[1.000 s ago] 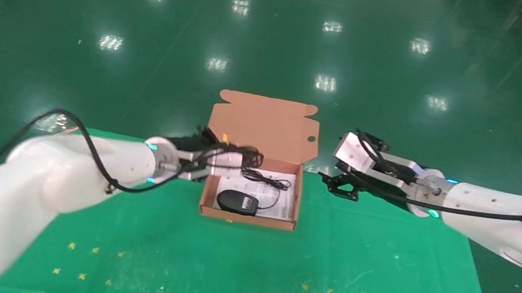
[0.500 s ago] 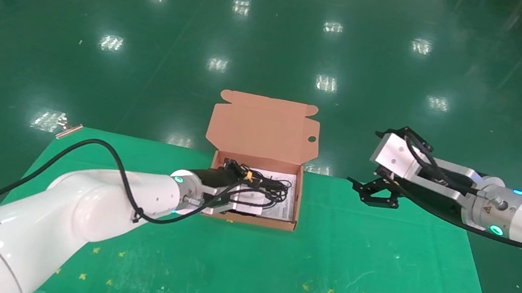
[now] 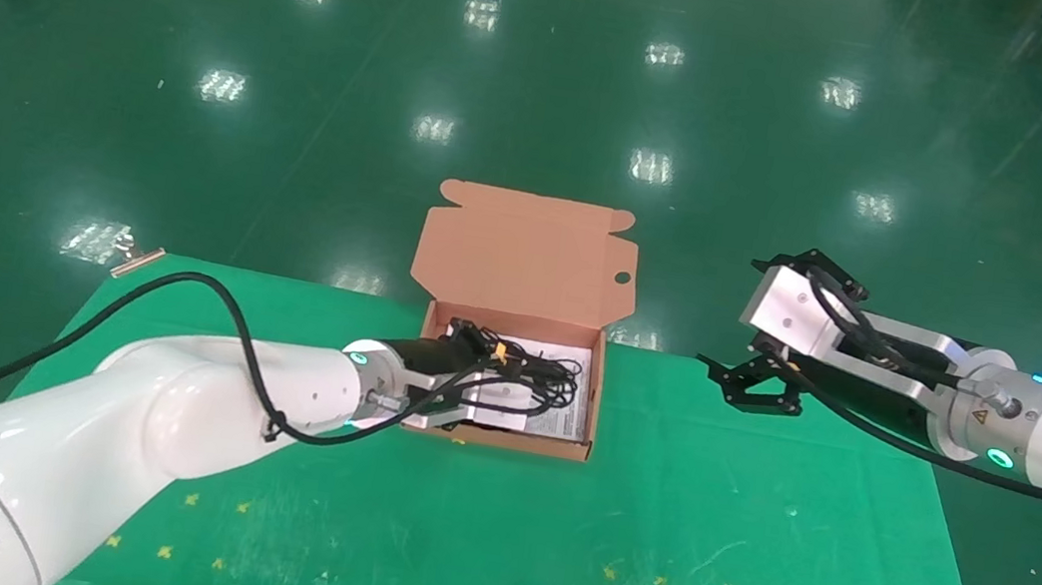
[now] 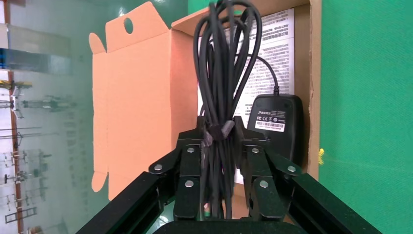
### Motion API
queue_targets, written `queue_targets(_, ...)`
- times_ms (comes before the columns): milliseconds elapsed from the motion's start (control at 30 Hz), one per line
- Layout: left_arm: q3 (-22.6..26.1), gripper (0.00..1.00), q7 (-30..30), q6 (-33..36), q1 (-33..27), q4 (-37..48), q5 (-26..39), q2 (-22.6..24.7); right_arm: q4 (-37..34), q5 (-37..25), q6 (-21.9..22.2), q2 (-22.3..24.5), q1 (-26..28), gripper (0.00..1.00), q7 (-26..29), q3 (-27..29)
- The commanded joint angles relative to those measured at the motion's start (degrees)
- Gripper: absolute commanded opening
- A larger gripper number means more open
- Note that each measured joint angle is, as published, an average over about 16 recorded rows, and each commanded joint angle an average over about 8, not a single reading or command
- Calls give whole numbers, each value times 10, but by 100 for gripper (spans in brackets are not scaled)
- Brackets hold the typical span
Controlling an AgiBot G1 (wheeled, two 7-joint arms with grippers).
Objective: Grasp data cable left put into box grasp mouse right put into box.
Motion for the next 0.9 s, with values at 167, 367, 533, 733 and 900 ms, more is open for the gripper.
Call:
queue_targets(167, -4, 100, 0, 1, 0, -2, 6, -1, -4, 4, -1, -3, -2, 100, -4, 3)
queue_targets(367, -9, 100, -2, 0, -3, -12, 8, -10, -8, 8, 1, -6, -2, 100, -8, 7)
queue_targets(533, -20, 100, -13, -35, -37, -11, 14, -18, -18, -1, -3, -13, 26, 100, -22, 18)
queue_targets(733, -25, 100, -29, -69, -85, 18, 29, -12, -38, -29, -56, -28, 78, 100, -43, 17)
queue_targets(900, -35, 100, -33, -56, -87, 17, 11, -20, -41, -24, -93, -29, 77, 100, -44, 36)
